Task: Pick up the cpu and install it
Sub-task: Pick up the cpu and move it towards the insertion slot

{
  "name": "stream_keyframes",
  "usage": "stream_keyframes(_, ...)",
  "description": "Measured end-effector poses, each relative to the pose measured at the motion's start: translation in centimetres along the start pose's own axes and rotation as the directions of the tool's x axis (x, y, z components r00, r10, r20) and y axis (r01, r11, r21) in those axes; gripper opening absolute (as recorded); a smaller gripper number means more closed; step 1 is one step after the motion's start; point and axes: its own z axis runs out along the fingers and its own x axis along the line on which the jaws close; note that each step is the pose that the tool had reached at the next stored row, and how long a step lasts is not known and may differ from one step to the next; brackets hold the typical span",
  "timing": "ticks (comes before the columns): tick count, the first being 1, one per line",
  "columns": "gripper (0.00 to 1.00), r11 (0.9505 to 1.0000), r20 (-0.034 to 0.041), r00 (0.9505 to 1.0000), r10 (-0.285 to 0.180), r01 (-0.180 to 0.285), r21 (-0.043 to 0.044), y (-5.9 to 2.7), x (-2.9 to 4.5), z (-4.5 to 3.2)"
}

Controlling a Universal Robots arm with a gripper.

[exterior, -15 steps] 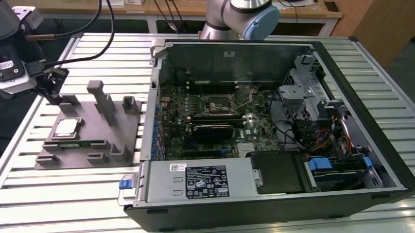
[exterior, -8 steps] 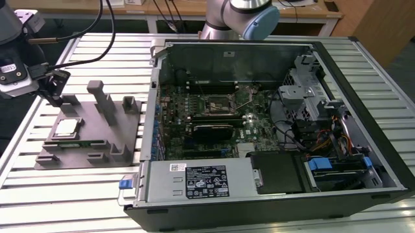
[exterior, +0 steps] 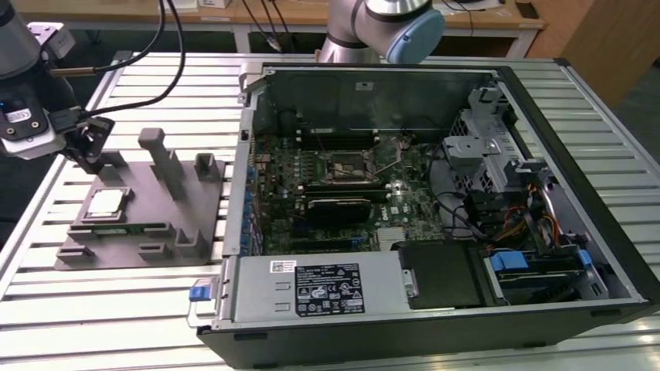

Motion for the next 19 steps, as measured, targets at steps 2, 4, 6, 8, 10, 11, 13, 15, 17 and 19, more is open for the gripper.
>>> stream_keyframes(2,0.11,1.0000,-0.0025,1.0000,0.000,0.000,0.0002,-0.02,0.02,0.29)
stream_keyframes(4,0.11,1.0000,-0.0053,1.0000,0.000,0.000,0.0004,-0.04,0.06,0.59)
stream_keyframes(6,0.11,1.0000,-0.0074,1.0000,0.000,0.000,0.0007,-0.12,0.10,0.86)
stream_keyframes(8,0.11,1.0000,-0.0079,1.0000,0.000,0.000,0.0007,-0.28,0.16,1.11)
stream_keyframes(10,0.11,1.0000,-0.0079,1.0000,0.000,0.000,0.0006,-0.43,0.24,1.37)
stream_keyframes(11,0.11,1.0000,-0.0078,1.0000,0.000,0.000,0.0005,-0.51,0.26,1.51)
stream_keyframes(13,0.11,1.0000,-0.0080,1.0000,0.000,0.000,0.0007,-0.66,0.32,1.76)
stream_keyframes(15,0.11,1.0000,-0.0079,1.0000,0.000,0.000,0.0006,-0.81,0.40,1.99)
stream_keyframes(17,0.11,1.0000,-0.0079,1.0000,0.000,0.000,0.0006,-0.99,0.44,2.24)
stream_keyframes(19,0.11,1.0000,-0.0079,1.0000,0.000,0.000,0.0006,-1.20,0.44,2.49)
